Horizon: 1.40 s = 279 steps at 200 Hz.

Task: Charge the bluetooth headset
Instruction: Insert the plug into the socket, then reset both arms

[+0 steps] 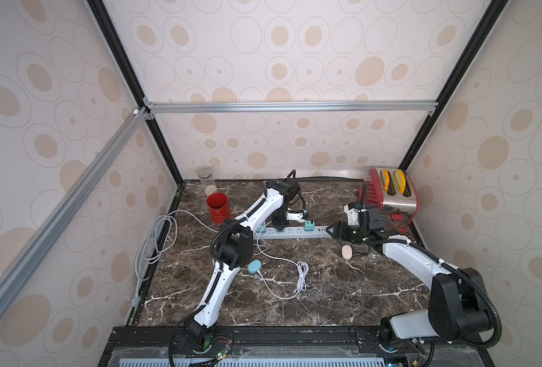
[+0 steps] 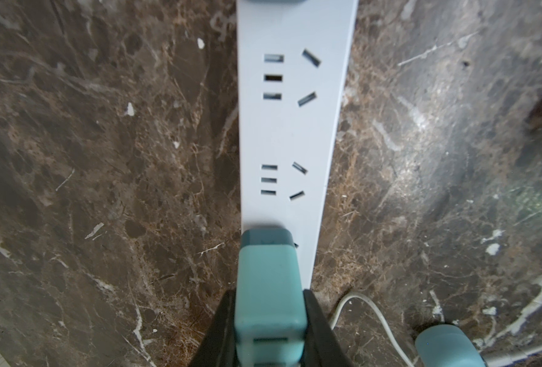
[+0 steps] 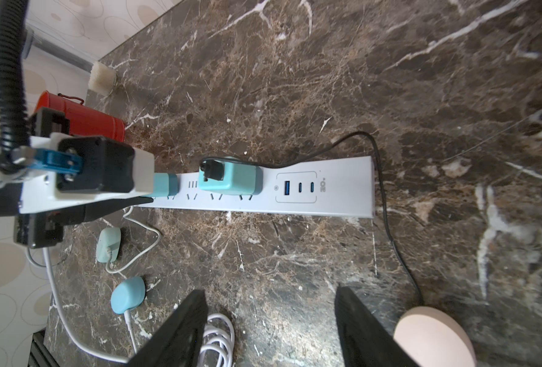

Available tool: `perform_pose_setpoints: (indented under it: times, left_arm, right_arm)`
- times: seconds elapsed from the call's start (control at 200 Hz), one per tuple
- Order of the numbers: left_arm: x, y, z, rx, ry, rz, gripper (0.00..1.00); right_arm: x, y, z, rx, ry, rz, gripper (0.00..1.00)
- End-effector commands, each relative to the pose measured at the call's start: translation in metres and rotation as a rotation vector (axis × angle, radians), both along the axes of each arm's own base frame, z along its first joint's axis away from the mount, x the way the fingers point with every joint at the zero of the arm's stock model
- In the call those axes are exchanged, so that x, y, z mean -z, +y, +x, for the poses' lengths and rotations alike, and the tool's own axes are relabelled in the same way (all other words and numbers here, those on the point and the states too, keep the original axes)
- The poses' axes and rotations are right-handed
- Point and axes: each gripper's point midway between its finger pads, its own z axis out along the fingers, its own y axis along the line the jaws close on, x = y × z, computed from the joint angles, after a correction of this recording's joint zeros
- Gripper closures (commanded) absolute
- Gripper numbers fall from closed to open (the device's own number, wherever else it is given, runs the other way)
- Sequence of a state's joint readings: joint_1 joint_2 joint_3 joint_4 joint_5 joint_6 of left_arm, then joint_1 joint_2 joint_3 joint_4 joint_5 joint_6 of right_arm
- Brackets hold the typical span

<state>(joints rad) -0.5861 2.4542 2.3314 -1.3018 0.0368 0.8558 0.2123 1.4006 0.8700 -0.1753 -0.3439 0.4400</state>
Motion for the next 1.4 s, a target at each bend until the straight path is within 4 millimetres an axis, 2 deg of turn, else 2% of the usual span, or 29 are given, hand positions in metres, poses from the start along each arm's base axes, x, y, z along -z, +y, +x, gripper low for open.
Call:
perform_pose_setpoints:
  times: [0.0, 0.065, 0.19, 0.305, 0.416, 0.471, 0.541, 0.636, 0.711, 0.811, 0.911, 0.961, 0.971, 0.976, 0.991, 0.997, 1.002, 1.037, 1.112, 1.257, 1.392]
  left_arm:
    - [0.083, -0.012, -0.061, -0.009, 0.320, 0.012, 0.85]
    - [0.067, -0.016, -0.041, -0.062, 0.269, -0.072, 0.82]
    - [0.023, -0.026, -0.004, -0.119, 0.151, -0.243, 0.77]
    - [-0.012, -0.032, 0.012, -0.093, 0.088, -0.316, 0.75]
    - [-0.028, -0.033, 0.019, -0.070, 0.038, -0.324, 0.47]
    - [-0.035, -0.033, 0.023, -0.072, 0.007, -0.334, 0.29]
    - [-0.050, -0.033, 0.030, -0.085, -0.037, -0.378, 0.24]
    - [-0.085, -0.029, 0.050, -0.153, -0.132, -0.489, 0.20]
    - [-0.122, -0.020, 0.066, -0.227, -0.207, -0.604, 0.18]
    - [-0.172, -0.004, 0.073, -0.319, -0.310, -0.747, 0.17]
    - [-0.215, 0.023, 0.072, -0.472, -0.442, -0.905, 0.17]
    - [-0.225, 0.042, 0.064, -0.560, -0.478, -0.986, 0.17]
    - [-0.235, 0.047, 0.061, -0.566, -0.507, -1.005, 0.17]
    - [-0.228, 0.049, 0.062, -0.598, -0.494, -1.010, 0.17]
    - [-0.237, 0.057, 0.058, -0.622, -0.527, -1.030, 0.16]
    - [-0.232, 0.059, 0.059, -0.655, -0.517, -1.036, 0.16]
    - [-0.239, 0.063, 0.056, -0.653, -0.538, -1.047, 0.16]
    - [-0.244, 0.080, 0.050, -0.736, -0.580, -1.089, 0.16]
    - [-0.232, 0.117, 0.031, -0.893, -0.662, -1.092, 0.15]
    - [-0.191, 0.184, -0.006, -1.149, -0.843, -0.969, 0.14]
    - [-0.163, 0.237, -0.034, -1.274, -1.060, -0.878, 0.11]
  right_arm:
    - [-0.009, -0.005, -0.002, 0.024, -0.019, 0.000, 0.32]
    - [-0.012, -0.006, -0.003, 0.030, -0.022, 0.004, 0.32]
    - [-0.020, -0.013, -0.006, 0.062, -0.034, -0.012, 0.31]
    - [-0.030, -0.020, -0.011, 0.094, -0.058, -0.028, 0.30]
    - [-0.034, -0.026, -0.017, 0.123, -0.075, -0.034, 0.30]
    - [-0.035, -0.028, -0.021, 0.132, -0.080, -0.032, 0.29]
    - [-0.035, -0.030, -0.025, 0.139, -0.076, -0.039, 0.29]
    - [-0.038, -0.033, -0.031, 0.141, -0.079, -0.052, 0.29]
    - [-0.041, -0.036, -0.033, 0.145, -0.097, -0.063, 0.29]
    - [-0.044, -0.038, -0.035, 0.124, -0.137, -0.092, 0.29]
    - [-0.046, -0.040, -0.031, 0.095, -0.184, -0.142, 0.29]
    - [-0.050, -0.042, -0.027, 0.086, -0.222, -0.169, 0.28]
    - [-0.051, -0.042, -0.026, 0.086, -0.230, -0.175, 0.28]
    - [-0.052, -0.042, -0.025, 0.085, -0.234, -0.177, 0.28]
    - [-0.052, -0.043, -0.024, 0.083, -0.247, -0.188, 0.28]
    - [-0.053, -0.043, -0.023, 0.083, -0.252, -0.190, 0.28]
    - [-0.053, -0.044, -0.023, 0.082, -0.255, -0.193, 0.28]
    - [-0.057, -0.046, -0.019, 0.084, -0.293, -0.218, 0.28]
    - [-0.062, -0.045, -0.011, 0.055, -0.396, -0.248, 0.26]
    - [-0.056, -0.052, 0.003, 0.057, -0.532, -0.328, 0.24]
    - [-0.044, -0.071, 0.017, 0.108, -0.510, -0.440, 0.22]
